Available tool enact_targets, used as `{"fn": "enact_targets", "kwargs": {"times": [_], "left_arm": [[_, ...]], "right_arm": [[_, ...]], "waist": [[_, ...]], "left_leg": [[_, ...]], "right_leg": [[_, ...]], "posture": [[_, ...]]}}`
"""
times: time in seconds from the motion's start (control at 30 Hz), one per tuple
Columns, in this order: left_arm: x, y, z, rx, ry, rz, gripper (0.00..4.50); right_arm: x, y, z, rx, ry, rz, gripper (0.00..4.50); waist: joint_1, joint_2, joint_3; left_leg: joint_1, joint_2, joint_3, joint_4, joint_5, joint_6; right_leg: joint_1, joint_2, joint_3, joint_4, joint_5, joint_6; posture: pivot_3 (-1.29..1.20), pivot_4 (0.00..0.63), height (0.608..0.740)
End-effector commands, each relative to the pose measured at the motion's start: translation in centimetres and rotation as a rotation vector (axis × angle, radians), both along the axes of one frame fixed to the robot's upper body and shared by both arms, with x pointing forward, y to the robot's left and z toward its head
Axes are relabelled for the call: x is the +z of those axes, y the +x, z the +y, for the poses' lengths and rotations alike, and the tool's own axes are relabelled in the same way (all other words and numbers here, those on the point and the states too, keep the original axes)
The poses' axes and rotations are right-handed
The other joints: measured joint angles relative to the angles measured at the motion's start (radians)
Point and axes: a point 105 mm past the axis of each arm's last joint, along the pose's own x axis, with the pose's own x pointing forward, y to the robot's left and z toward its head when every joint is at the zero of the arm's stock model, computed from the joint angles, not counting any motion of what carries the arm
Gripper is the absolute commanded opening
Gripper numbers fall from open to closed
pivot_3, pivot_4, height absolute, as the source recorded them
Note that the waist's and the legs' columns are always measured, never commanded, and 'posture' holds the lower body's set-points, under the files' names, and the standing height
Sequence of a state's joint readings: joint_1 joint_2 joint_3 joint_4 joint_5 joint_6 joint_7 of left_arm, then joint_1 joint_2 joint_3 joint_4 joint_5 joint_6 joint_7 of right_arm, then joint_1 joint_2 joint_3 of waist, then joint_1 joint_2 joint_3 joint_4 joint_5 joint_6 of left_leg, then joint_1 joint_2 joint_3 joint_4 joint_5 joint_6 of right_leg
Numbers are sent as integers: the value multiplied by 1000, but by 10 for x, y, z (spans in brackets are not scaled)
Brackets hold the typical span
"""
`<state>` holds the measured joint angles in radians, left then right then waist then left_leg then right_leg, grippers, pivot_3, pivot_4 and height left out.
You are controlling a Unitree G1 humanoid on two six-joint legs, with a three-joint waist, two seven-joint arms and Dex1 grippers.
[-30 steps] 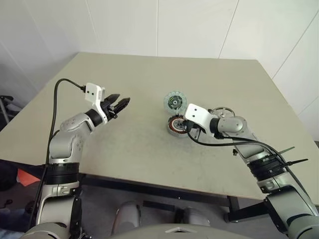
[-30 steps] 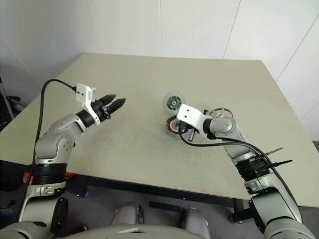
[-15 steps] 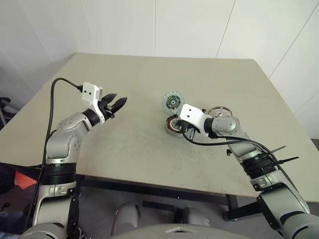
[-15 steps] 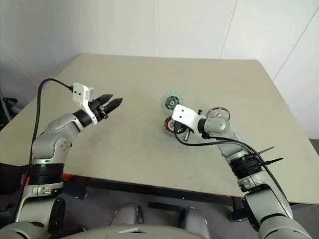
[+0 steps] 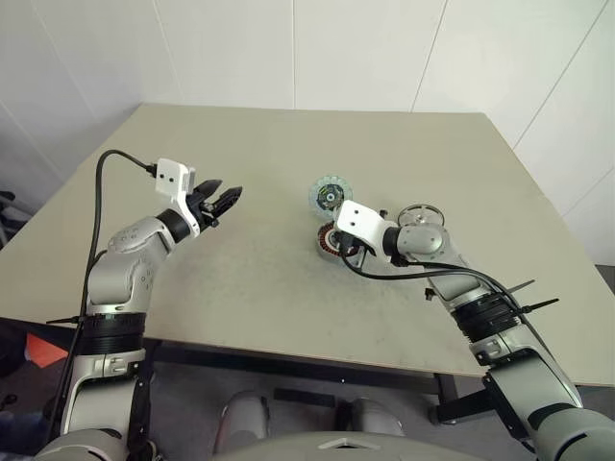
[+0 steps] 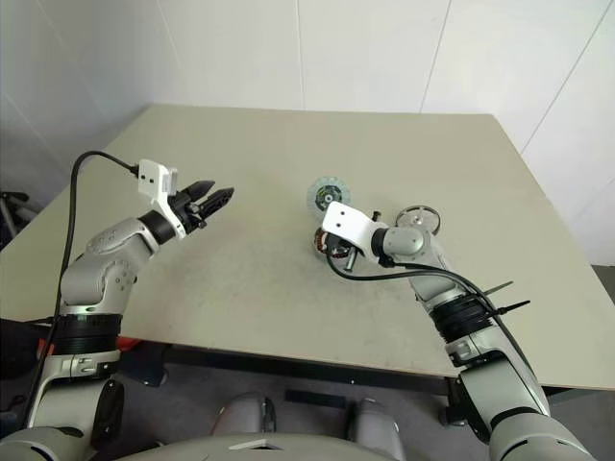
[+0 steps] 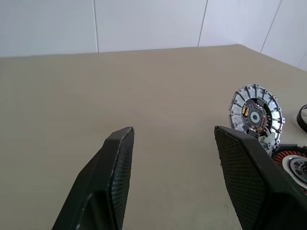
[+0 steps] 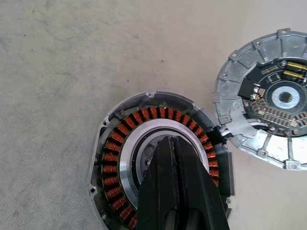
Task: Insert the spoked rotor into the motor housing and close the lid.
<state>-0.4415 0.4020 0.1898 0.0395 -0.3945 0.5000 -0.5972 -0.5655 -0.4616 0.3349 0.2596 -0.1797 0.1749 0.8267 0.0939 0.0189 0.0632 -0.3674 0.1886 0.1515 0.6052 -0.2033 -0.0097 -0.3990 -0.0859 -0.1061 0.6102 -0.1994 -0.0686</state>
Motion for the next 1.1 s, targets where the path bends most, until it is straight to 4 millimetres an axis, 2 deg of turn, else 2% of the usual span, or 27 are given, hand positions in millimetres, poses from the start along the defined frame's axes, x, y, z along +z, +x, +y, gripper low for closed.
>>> {"fn": "enact_targets", "kwargs": {"times": [0.03,0.13,0.33,0.67,0.8,0.9,0.97,1.03,1.1], "left_arm": [[17,2,5,9,10,-64,2817],[15,2,5,13,12,-61,2817],[11,2,3,12,10,-55,2817],[8,3,2,5,12,-45,2817],[8,3,1,2,14,-44,2817],[6,3,0,0,14,-40,2817],[5,2,-2,-6,14,-37,2817],[5,1,-6,-21,7,-36,2817],[4,-1,-12,-41,-6,-32,2817]], "right_arm": [[12,3,6,22,6,-46,19],[19,5,4,23,3,-68,19],[50,2,5,49,44,-126,19],[40,-2,-14,14,-14,-108,19],[40,17,-53,-121,-104,-147,19],[61,36,-88,-253,-113,-209,19],[79,49,-107,-378,-39,-222,19],[94,60,-136,-559,59,-229,405],[99,64,-170,-728,56,-258,906]], "waist": [[1,0,0],[1,0,0],[1,0,0],[2,0,0],[2,0,0],[4,0,0],[2,0,0],[-2,0,0],[0,0,0]], "left_leg": [[0,0,0,0,0,0],[0,0,0,0,0,0],[0,0,0,0,0,0],[0,0,0,0,0,0],[0,0,0,0,0,0],[0,-1,0,0,0,0],[0,-1,0,1,0,0],[0,-1,0,0,0,0],[0,0,0,0,0,0]], "right_leg": [[0,0,0,0,0,0],[0,0,0,0,0,0],[0,0,0,0,0,0],[0,0,0,0,0,0],[0,0,0,0,0,0],[0,0,0,0,0,0],[0,0,0,0,0,0],[0,0,0,0,0,0],[0,1,0,0,0,0]], "posture": [[0,0,740],[0,0,740],[0,0,740],[0,0,740],[0,0,740],[0,0,740],[0,0,740],[0,0,740],[0,0,740]]}}
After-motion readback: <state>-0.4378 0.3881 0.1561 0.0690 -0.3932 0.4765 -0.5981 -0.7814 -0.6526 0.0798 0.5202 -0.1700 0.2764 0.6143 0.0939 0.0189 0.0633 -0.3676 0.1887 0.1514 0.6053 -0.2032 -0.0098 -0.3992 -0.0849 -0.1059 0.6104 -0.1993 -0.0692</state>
